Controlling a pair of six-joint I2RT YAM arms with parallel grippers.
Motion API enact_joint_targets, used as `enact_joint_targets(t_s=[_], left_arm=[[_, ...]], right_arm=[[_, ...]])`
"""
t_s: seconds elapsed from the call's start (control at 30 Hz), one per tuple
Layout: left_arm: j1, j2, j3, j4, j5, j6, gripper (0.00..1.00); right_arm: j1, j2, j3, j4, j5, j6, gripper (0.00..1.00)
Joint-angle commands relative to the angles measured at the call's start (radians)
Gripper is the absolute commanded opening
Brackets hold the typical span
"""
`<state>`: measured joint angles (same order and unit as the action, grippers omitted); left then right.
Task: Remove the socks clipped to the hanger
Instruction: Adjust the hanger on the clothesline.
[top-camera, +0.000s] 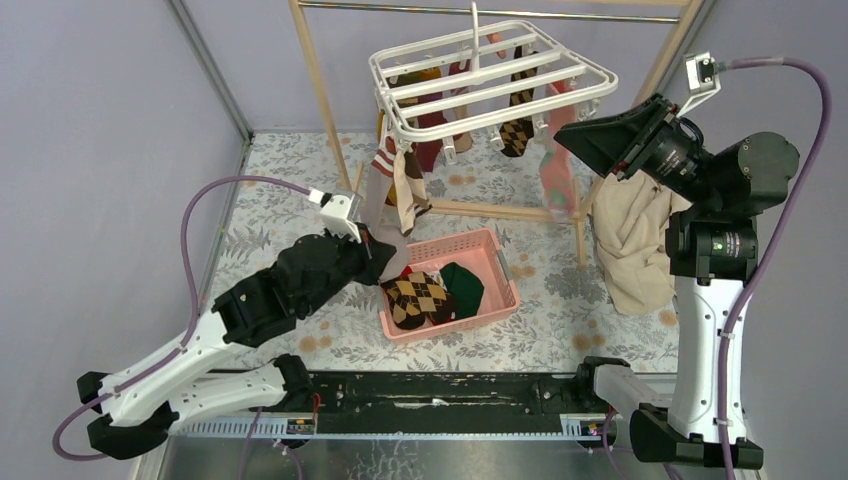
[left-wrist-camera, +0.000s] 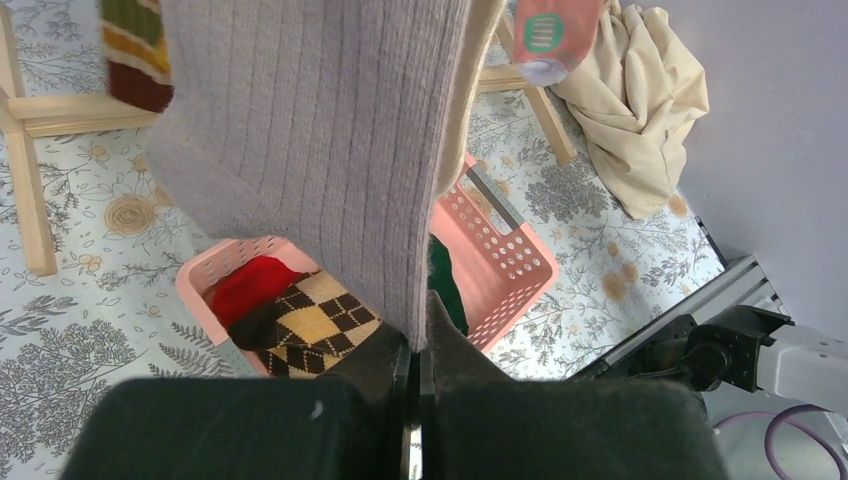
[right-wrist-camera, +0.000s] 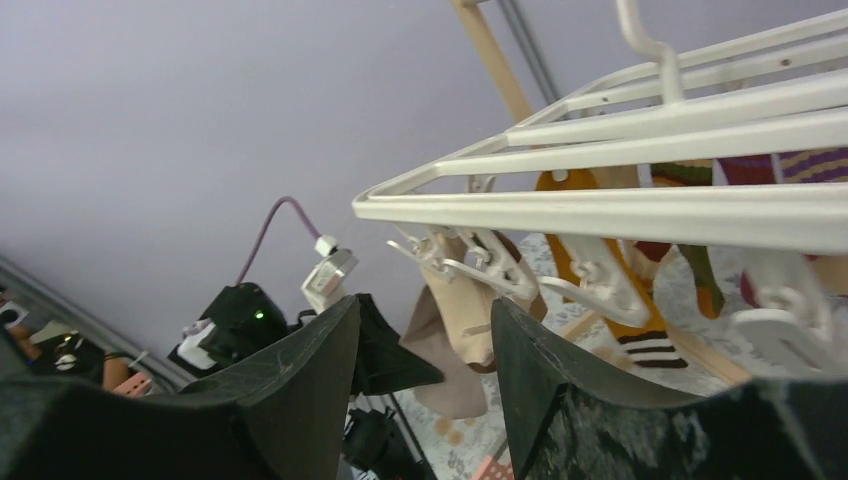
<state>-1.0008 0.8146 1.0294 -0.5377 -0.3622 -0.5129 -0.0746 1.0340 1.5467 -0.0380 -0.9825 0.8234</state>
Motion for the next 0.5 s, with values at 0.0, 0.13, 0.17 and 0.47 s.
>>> enact_joint_targets(t_s=[0.0, 0.13, 0.17, 0.47], left_arm=[[-0.002, 0.017, 0.017, 0.043, -0.037, 0.022, 0.00], [-0.002, 0.045, 0.024, 0.054, -0.033, 0.026, 0.00], [-0.003, 0.051, 0.024, 0.057, -0.032, 0.027, 0.00], [-0.001, 0.114, 0.028, 0.089, -0.025, 0.028, 0.00]], right_arm=[[0.020, -0.019, 0.006, 0.214, -0.102, 0.144, 0.59], [0.033, 0.001, 0.020, 0.210, -0.106, 0.143, 0.59], [0.036, 0.007, 0.023, 0.208, -0.106, 0.143, 0.59], [0.306, 0.150, 0.248, -0.105, 0.013, -0.116, 0.58]])
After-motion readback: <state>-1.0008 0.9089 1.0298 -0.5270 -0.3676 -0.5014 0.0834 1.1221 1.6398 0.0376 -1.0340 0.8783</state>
